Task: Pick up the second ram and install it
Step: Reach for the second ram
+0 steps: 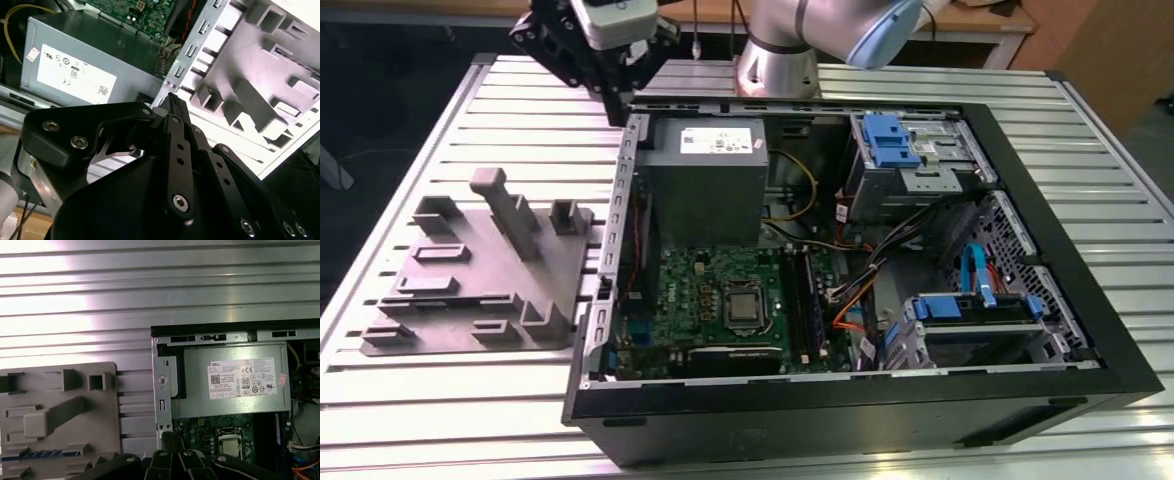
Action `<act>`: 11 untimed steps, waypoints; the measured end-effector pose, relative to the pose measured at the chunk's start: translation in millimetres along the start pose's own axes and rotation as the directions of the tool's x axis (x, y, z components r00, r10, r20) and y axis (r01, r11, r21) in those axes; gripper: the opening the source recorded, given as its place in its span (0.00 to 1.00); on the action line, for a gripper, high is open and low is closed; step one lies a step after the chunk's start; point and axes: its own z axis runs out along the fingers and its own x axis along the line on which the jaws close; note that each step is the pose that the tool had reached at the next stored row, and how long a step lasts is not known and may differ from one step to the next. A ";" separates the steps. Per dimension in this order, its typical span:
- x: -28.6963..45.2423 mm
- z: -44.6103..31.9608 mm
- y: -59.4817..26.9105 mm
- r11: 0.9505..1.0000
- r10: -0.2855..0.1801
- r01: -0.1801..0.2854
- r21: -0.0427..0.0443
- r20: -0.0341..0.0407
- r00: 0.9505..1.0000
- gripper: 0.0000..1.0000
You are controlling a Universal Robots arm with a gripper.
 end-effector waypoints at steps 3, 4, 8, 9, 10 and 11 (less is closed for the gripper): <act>6.3 0.9 -3.0 1.000 0.000 0.000 0.000 0.000 1.000 0.10; 8.6 1.2 -4.0 1.000 0.000 0.000 0.000 0.000 1.000 0.10; 17.2 2.3 -8.2 1.000 0.000 0.000 0.000 0.000 1.000 0.10; 19.2 2.5 -9.3 1.000 0.000 0.000 0.000 0.000 1.000 0.10; 21.3 2.8 -10.5 1.000 0.000 0.000 0.000 0.000 1.000 0.10; 23.2 3.2 -11.7 1.000 0.000 0.000 0.000 0.000 1.000 0.10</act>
